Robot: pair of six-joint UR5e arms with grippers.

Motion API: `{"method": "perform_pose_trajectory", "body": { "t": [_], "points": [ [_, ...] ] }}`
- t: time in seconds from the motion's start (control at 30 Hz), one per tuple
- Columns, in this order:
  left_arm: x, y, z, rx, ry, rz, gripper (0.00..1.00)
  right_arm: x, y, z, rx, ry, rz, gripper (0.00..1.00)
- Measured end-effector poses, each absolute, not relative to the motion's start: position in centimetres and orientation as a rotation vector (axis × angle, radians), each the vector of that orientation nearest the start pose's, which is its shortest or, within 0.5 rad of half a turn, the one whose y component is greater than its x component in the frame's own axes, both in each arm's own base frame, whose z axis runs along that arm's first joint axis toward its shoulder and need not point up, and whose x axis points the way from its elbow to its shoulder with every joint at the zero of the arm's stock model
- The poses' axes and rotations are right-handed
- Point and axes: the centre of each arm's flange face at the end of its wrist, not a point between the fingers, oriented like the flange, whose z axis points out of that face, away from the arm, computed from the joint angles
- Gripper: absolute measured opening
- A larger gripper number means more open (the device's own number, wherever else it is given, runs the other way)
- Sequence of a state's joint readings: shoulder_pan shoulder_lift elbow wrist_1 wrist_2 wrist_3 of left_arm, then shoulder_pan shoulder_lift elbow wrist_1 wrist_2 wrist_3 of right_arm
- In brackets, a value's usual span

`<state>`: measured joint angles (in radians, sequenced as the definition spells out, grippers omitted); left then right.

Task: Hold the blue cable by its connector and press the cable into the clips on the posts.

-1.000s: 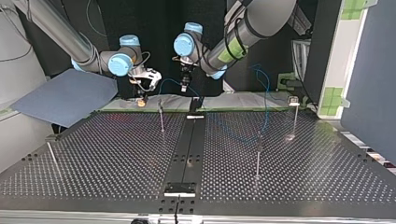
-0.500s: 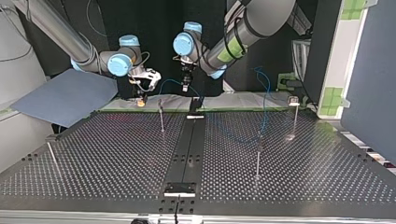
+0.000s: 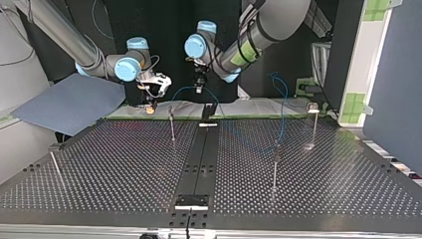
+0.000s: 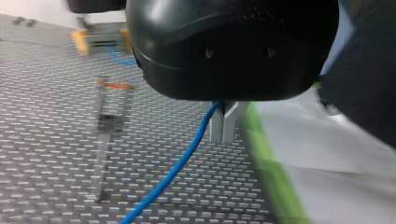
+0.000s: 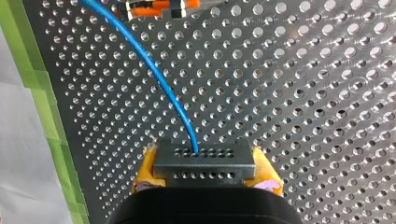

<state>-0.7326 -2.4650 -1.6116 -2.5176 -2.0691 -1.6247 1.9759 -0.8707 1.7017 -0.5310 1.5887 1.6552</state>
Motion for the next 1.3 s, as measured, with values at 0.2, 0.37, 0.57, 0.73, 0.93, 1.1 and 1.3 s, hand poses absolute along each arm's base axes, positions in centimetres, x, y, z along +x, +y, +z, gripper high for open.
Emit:
{"method": "perform_pose_trajectory", "body": {
  "t": [0.2, 0.37, 0.57, 0.73, 0.93, 1.1, 1.3],
  "points": [
    [40.0, -47.4, -2.7, 0.297, 1.853, -0.12, 0.0, 35.9, -50.3, 7.3, 1.719, -1.253, 1.336, 0.0],
    [40.1, -47.9, -2.7, 0.283, 1.857, -0.192, 0.0, 36.1, -50.1, 7.3, 1.727, -1.248, 1.338, 0.0],
    [40.8, -49.7, -1.6, 0.246, 1.836, -0.269, 0.0, 36.5, -49.9, 7.3, 1.746, -1.239, 1.357, 0.0],
    [41.7, -50.7, -0.5, 0.18, 1.812, -0.303, 0.0, 36.5, -49.9, 7.3, 1.75, -1.238, 1.36, 0.0],
    [42.6, -50.9, 0.2, 0.091, 1.796, -0.322, 0.0, 36.5, -49.9, 7.3, 1.755, -1.236, 1.366, 0.0],
    [43.2, -50.7, 0.5, 0.018, 1.783, -0.339, 0.0, 35.8, -50.6, 7.3, 1.748, -1.255, 1.399, 0.0],
    [43.7, -51.0, 0.9, -0.051, 1.75, -0.399, 0.0, 35.4, -51.3, 7.5, 1.752, -1.256, 1.455, 0.0]
  ]
}}
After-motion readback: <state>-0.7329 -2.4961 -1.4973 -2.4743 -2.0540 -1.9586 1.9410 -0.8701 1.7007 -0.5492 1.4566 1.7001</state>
